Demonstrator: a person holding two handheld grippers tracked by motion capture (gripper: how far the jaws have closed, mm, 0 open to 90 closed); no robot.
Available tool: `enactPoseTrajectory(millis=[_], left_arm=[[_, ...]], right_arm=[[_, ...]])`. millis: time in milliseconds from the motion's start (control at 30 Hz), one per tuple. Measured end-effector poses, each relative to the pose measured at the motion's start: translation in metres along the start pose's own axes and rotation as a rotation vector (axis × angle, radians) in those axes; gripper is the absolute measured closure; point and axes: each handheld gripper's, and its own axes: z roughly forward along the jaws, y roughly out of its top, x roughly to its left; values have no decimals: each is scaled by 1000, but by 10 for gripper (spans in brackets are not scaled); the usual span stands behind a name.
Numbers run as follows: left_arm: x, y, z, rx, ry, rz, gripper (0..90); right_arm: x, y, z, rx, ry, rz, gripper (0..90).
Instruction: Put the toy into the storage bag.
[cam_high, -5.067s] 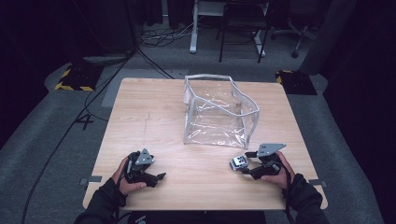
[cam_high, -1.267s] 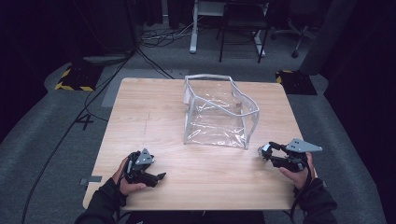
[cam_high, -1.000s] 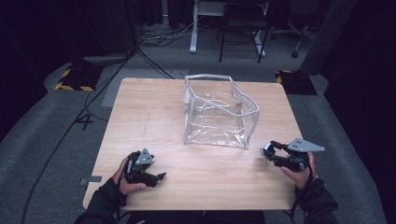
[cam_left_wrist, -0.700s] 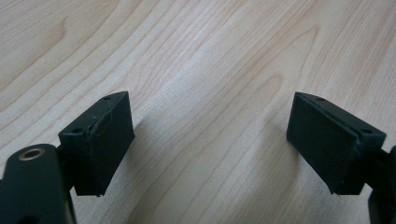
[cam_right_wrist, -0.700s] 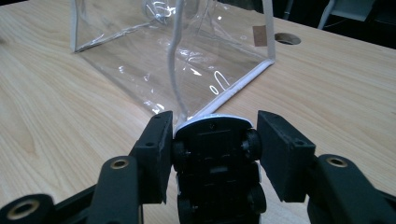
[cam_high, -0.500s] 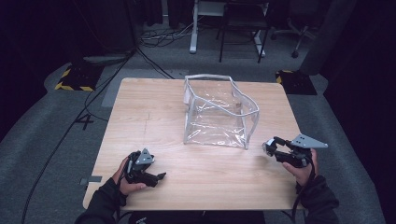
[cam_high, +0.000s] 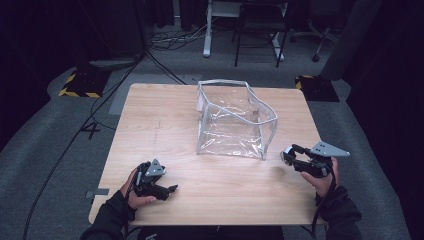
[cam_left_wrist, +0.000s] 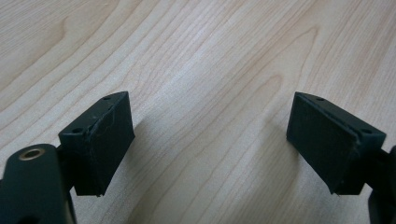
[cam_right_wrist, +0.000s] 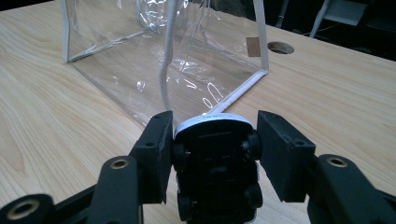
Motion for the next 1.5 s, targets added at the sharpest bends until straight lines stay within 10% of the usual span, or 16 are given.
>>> enactPoseTrajectory(millis=[1500], left_arm=[[-1, 0, 1, -8, 3, -2, 156]], right_arm=[[-12, 45, 7, -35, -1, -19, 481]])
